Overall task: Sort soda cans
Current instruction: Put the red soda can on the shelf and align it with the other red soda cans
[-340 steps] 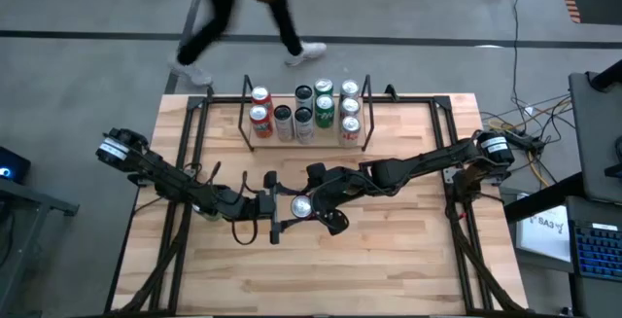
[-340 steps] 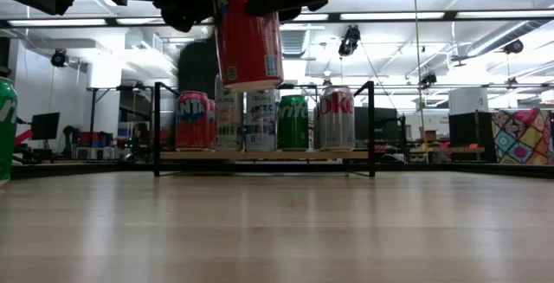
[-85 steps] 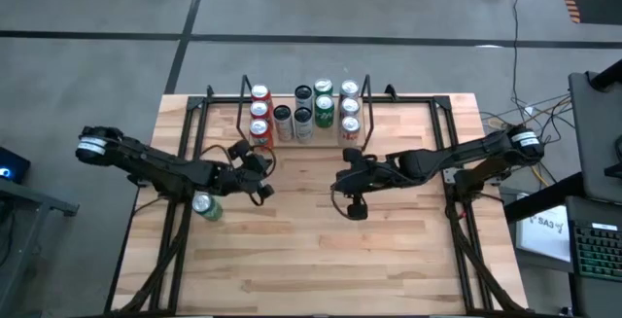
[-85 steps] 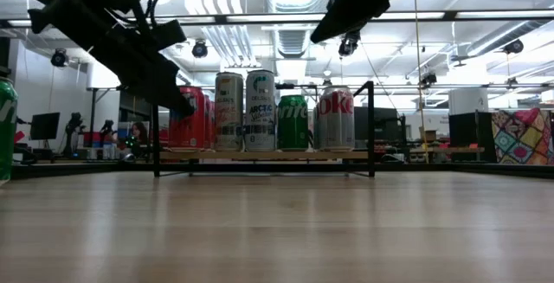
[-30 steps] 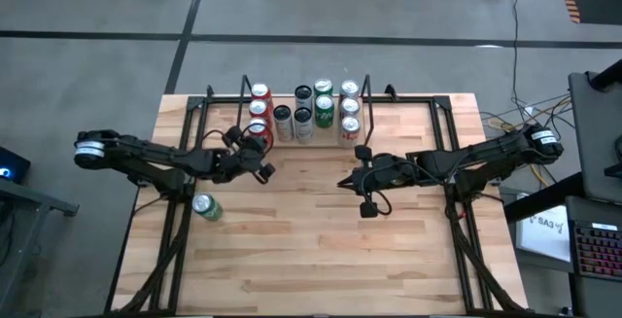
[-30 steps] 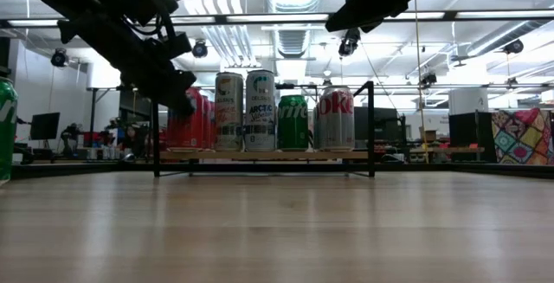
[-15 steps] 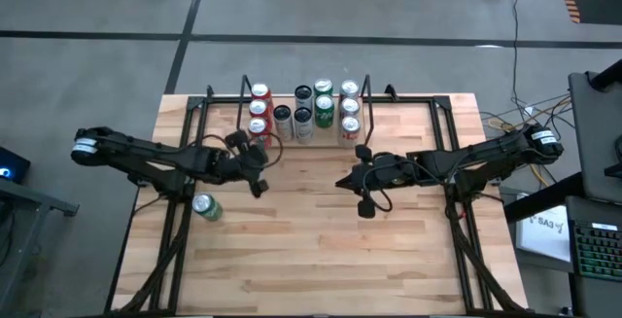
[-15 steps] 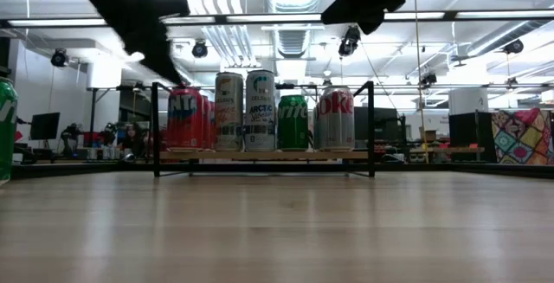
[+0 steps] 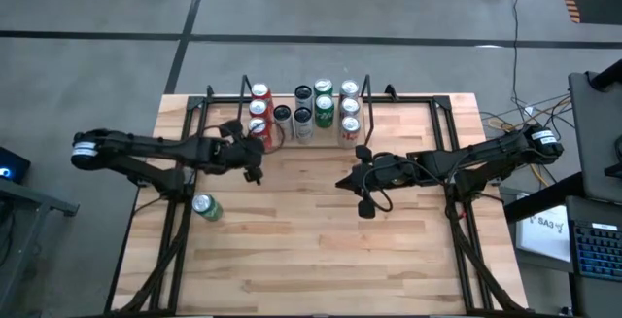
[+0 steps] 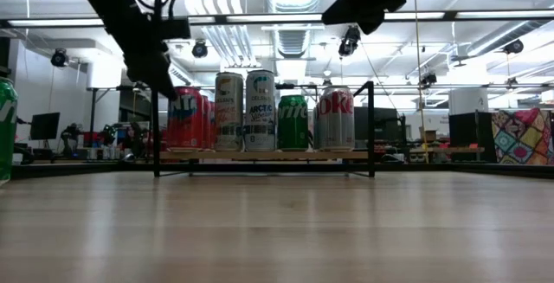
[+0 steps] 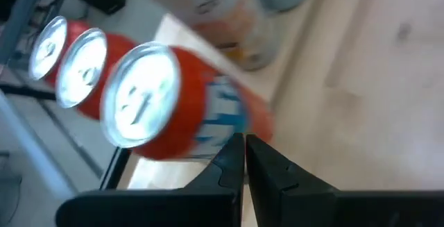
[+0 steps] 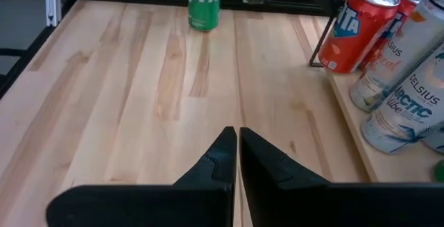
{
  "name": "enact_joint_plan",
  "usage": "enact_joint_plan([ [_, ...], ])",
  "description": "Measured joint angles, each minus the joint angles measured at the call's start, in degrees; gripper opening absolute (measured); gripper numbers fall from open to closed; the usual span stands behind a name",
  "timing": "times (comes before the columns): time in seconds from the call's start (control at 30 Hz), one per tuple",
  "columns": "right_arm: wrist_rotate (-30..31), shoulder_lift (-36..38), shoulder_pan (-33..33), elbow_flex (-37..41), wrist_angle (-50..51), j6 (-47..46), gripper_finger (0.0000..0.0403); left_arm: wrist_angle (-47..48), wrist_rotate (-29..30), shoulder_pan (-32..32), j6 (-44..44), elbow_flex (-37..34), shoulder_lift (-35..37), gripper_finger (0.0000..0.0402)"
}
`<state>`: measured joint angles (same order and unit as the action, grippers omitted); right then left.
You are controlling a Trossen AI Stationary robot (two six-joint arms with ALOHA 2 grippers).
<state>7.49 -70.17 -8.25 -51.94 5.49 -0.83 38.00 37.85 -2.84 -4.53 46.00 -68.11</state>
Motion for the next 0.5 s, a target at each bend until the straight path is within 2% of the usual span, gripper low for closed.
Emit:
enact_joint_plan([
  [0.2, 0.0, 0.0, 0.0, 0.0, 0.19, 0.39, 0.0009, -2.84, 0.0, -4.21, 2.5, -1.05, -0.01, 0.0],
  [0.5, 0.01, 0.0, 0.0, 0.0, 0.2, 0.93, 0.0009, -4.49, 0.15, -5.15, 2.53, -1.55, -0.05, 0.0],
])
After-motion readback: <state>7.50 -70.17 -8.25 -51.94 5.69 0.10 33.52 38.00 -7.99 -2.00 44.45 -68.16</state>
